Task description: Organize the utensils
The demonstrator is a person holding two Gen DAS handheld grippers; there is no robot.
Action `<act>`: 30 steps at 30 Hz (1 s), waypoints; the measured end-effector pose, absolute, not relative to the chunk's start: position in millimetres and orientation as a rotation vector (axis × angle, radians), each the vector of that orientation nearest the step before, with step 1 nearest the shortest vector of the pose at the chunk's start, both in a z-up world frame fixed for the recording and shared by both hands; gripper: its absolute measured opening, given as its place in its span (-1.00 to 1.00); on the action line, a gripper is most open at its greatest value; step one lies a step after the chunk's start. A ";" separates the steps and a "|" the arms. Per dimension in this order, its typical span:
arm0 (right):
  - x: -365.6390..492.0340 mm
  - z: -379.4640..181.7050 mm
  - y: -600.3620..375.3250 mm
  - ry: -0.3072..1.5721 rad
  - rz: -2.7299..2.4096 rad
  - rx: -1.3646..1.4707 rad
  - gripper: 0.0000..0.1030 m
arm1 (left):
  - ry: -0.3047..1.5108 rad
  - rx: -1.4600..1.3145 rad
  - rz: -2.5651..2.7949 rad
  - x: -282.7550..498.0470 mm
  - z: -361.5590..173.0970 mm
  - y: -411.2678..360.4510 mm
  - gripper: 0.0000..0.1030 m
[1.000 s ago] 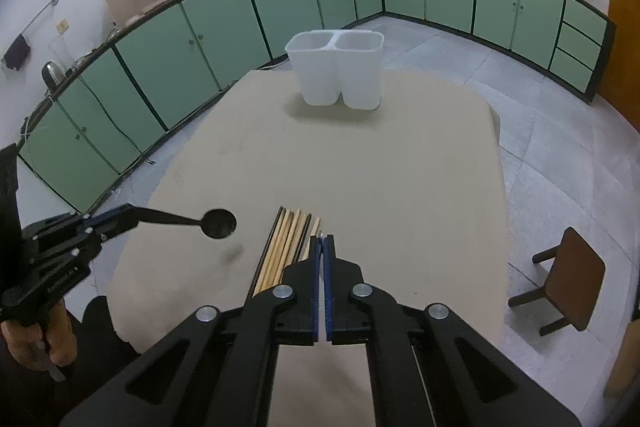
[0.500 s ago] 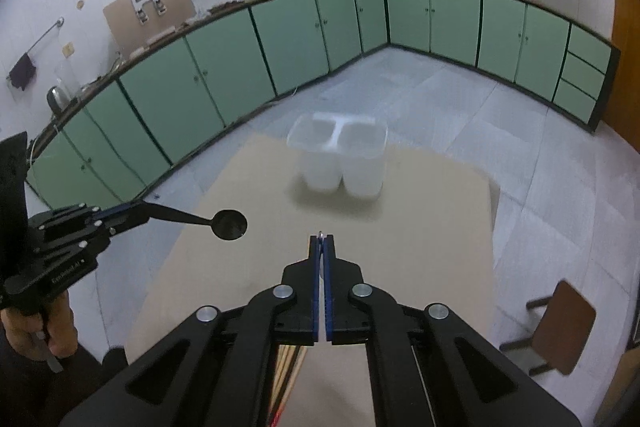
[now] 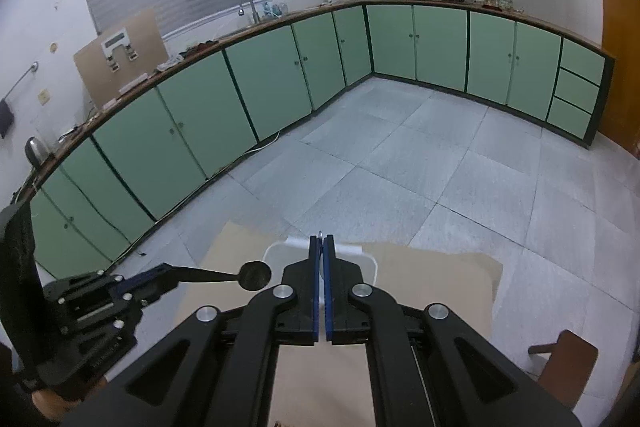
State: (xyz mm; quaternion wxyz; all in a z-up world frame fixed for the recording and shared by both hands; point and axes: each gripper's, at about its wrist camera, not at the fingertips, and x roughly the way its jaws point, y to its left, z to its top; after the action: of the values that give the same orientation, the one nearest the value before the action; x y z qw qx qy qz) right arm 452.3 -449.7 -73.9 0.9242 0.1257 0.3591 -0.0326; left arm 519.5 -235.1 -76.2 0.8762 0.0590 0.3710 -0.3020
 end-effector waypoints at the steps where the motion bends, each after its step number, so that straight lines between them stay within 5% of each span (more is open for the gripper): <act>1: 458.1 -77.9 -450.7 0.738 -0.072 0.259 -0.96 | 0.784 0.118 -0.627 529.0 -84.2 -240.3 -0.94; 12: 493.0 -166.5 -481.1 0.836 -0.109 0.332 -0.91 | 0.890 0.087 -0.593 562.9 -159.8 -252.8 -0.87; 15: 487.3 -163.7 -483.0 0.823 -0.128 0.329 -0.58 | 0.890 0.076 -0.576 564.5 -158.3 -247.1 -0.55; 18: 470.6 -151.7 -482.3 0.789 -0.126 0.331 -0.54 | 0.863 0.067 -0.575 552.9 -146.9 -234.3 -0.39; 23: 405.0 -134.4 -474.1 0.711 -0.112 0.324 -0.45 | 0.749 0.037 -0.553 496.4 -123.6 -184.7 0.25; 30: 237.1 -171.3 -412.6 0.593 -0.129 0.189 -0.12 | 0.512 0.043 -0.487 352.6 -126.5 -105.4 0.68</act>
State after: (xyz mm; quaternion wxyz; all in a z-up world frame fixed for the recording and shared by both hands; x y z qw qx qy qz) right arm 237.1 -412.6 -171.3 0.9499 0.0931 0.2915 -0.0635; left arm 352.6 -105.4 -126.5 0.9380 0.0212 0.2509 -0.2383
